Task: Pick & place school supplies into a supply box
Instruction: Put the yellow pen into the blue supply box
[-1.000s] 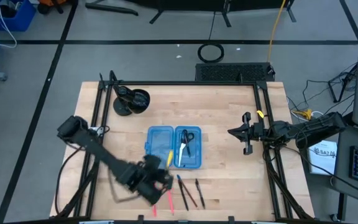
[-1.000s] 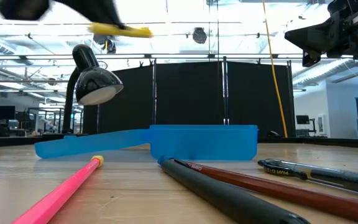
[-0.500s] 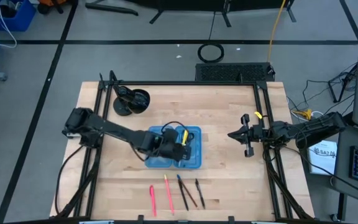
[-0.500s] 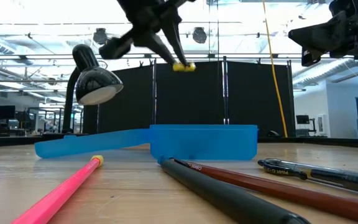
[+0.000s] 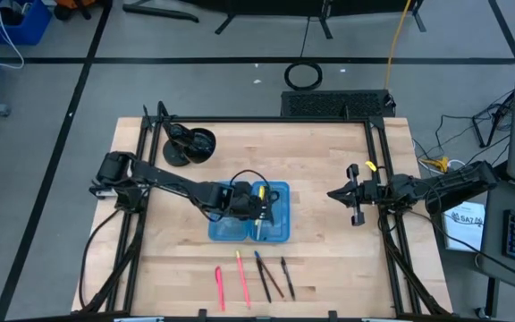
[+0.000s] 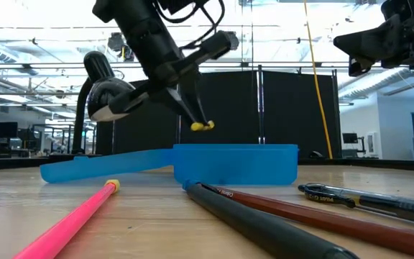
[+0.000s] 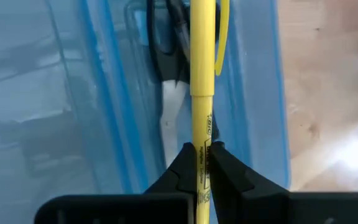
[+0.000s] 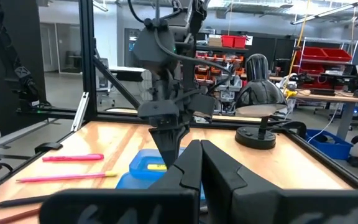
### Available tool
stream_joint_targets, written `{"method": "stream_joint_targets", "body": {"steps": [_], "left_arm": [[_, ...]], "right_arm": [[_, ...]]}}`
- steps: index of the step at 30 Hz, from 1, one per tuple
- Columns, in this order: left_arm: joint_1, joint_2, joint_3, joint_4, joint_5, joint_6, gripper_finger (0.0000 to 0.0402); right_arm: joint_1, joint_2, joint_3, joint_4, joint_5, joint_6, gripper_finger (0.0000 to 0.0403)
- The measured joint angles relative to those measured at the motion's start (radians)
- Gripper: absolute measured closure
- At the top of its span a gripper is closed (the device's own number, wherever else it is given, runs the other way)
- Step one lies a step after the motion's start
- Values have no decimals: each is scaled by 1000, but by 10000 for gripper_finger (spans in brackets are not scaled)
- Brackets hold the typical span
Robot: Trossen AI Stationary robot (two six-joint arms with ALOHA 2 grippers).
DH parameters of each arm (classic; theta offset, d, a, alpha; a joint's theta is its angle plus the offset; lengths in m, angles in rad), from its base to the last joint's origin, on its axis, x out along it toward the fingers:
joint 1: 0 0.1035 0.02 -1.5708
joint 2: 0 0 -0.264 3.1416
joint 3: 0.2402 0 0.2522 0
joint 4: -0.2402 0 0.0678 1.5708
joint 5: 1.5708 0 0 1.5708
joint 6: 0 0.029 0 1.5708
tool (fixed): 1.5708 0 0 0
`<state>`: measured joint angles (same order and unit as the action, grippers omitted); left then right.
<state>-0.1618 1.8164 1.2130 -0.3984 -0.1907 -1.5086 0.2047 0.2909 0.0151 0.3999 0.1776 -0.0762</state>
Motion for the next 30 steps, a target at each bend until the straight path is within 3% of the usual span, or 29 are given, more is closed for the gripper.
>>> {"method": "stream_joint_targets", "body": {"steps": [24, 30], "left_arm": [[72, 127, 0, 106, 138, 56, 381], [68, 127, 0, 120, 139, 73, 321]], "right_arm": [[0, 9, 0, 37, 0, 2, 403], [0, 10, 0, 36, 0, 4, 403]]}}
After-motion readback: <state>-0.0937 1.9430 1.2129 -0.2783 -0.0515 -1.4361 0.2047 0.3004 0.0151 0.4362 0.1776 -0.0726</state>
